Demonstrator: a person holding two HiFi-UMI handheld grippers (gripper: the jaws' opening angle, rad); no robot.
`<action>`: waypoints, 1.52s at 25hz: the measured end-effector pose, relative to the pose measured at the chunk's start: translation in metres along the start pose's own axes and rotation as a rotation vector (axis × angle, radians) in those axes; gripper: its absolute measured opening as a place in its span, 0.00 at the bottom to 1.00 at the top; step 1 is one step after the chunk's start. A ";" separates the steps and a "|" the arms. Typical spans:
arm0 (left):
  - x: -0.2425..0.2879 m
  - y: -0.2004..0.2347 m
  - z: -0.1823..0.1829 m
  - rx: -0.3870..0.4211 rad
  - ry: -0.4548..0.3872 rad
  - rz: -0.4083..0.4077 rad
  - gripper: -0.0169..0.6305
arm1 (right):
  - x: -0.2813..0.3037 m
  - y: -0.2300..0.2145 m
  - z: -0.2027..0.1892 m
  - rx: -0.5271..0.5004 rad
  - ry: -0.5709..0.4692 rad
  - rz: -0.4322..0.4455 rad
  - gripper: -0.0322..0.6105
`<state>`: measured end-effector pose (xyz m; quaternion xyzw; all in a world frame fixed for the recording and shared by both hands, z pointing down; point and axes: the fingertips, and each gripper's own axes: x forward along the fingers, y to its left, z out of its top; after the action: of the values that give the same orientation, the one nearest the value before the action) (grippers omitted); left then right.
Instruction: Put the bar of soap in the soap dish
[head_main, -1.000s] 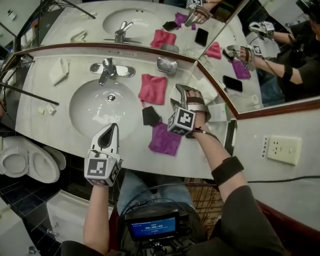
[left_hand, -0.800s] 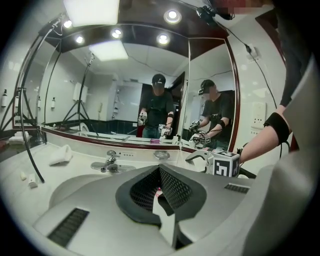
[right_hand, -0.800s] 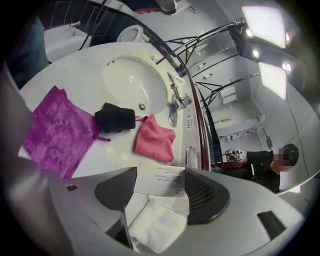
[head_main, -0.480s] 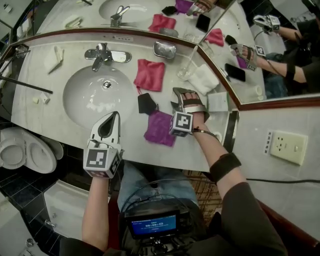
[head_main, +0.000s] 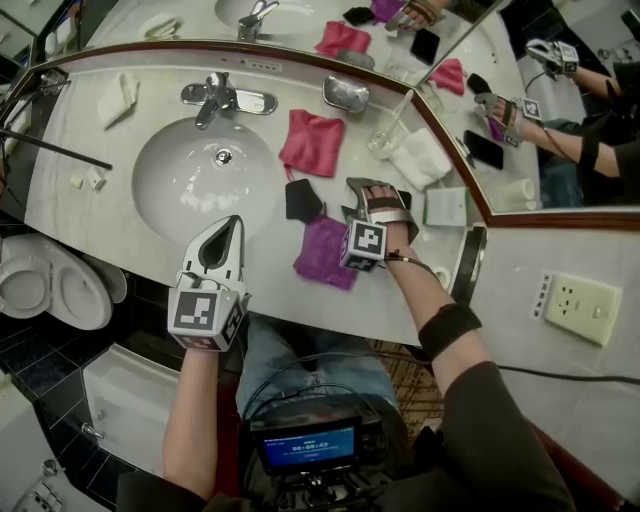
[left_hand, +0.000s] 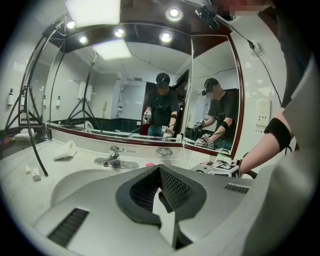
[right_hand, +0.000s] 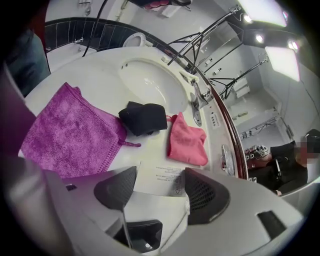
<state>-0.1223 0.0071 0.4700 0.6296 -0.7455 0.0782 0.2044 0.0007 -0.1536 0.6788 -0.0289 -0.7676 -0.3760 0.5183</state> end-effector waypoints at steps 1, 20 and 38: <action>0.000 0.001 0.001 -0.003 -0.004 0.005 0.03 | 0.003 0.002 0.000 -0.004 -0.003 0.010 0.56; -0.029 0.008 0.017 0.029 -0.018 0.018 0.03 | -0.017 -0.011 0.012 -0.029 -0.016 0.038 0.58; -0.056 0.001 0.051 0.118 -0.044 0.037 0.03 | -0.104 -0.073 0.012 0.304 -0.067 -0.111 0.08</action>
<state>-0.1265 0.0387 0.4016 0.6281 -0.7554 0.1119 0.1493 0.0082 -0.1626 0.5516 0.0799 -0.8328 -0.2827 0.4692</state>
